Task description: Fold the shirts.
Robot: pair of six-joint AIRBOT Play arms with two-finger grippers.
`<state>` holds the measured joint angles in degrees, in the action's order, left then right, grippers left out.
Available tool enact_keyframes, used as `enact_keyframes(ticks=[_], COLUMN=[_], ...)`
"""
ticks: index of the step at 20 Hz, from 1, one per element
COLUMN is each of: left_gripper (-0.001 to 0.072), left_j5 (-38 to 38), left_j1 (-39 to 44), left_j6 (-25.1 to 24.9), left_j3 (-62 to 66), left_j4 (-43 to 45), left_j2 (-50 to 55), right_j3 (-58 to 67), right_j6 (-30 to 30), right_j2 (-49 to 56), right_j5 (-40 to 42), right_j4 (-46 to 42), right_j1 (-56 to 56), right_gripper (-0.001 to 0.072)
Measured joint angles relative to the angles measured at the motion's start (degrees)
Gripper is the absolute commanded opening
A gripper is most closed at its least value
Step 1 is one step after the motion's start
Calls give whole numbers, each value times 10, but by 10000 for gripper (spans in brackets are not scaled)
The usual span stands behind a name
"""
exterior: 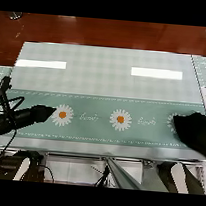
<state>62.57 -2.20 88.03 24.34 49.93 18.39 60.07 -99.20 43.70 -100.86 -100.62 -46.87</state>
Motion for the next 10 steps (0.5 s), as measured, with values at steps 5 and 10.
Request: enact_keyframes(ticks=[5,10], left_gripper=[20,19], left_j5=[-6,-15], left_j1=[0,1], left_j6=[-1,-22], left_j3=[3,110], left_j4=[0,-1], left_j2=[13,120], right_j3=[-81,-33], right_j6=[-25,105], right_j2=[-30,29], right_j5=[125,298], right_j4=[-43,222], right_j1=[-16,14], right_gripper=[400,29])
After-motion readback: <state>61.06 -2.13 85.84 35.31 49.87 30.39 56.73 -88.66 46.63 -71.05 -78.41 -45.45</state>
